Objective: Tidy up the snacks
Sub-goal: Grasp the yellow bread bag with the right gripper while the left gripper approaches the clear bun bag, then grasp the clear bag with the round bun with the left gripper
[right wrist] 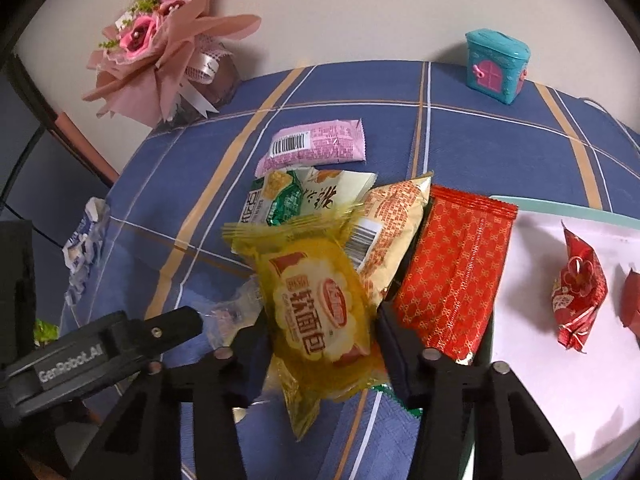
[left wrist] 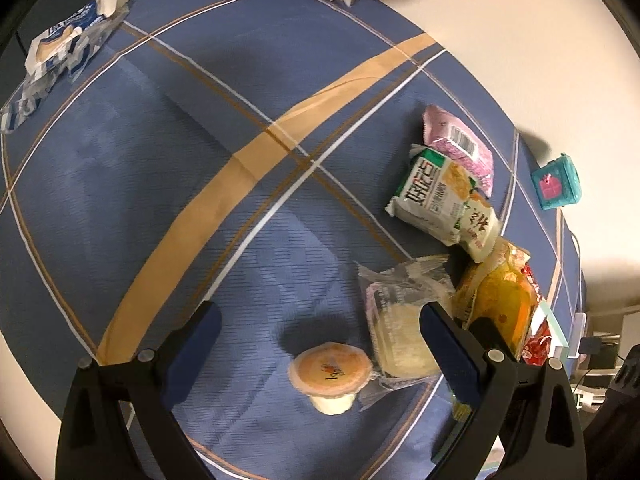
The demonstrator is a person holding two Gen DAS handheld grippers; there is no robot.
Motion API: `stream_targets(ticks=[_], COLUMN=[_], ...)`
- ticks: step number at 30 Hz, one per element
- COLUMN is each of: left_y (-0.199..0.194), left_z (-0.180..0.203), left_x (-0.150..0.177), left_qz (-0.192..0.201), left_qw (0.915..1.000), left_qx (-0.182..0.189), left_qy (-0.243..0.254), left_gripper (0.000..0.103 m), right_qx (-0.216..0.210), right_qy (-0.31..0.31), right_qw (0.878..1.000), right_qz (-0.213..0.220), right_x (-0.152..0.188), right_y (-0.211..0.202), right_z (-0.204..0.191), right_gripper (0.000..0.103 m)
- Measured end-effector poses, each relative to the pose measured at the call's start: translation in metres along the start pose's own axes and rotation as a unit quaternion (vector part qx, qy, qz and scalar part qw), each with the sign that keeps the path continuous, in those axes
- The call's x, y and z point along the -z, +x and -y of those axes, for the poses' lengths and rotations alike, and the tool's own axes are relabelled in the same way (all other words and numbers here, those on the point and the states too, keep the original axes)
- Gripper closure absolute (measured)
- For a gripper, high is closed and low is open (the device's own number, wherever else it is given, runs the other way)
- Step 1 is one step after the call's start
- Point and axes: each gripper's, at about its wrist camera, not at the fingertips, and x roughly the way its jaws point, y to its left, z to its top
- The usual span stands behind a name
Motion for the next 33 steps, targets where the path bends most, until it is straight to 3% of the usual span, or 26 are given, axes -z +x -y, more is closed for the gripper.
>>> stream_targets(ticks=[16,30,33], left_y=[0.006,0.036,0.040], left_z=[0.039,0.087,0.093], left_x=[0.007,0.017,0.020], left_qz=[-0.013,-0.035,-0.033], left_qw=[0.9981,0.9933,0.9922], left_qx=[0.029,0.007,-0.007], left_qy=[0.053,0.110,0.120], left_gripper=[0.004,0.004,0.012], right_qx=[0.017,0.099,0.116], right_qy=[0.027,0.097,0.111], right_qw=[0.999,0.990,0.987], right_qz=[0.015,-0.007,-0.009], right_x=[0.007,0.025,0.031], right_y=[-0.047,-0.084,-0.092], right_z=[0.022,0.097,0.113], right_gripper=[0.060,0.060,0.060])
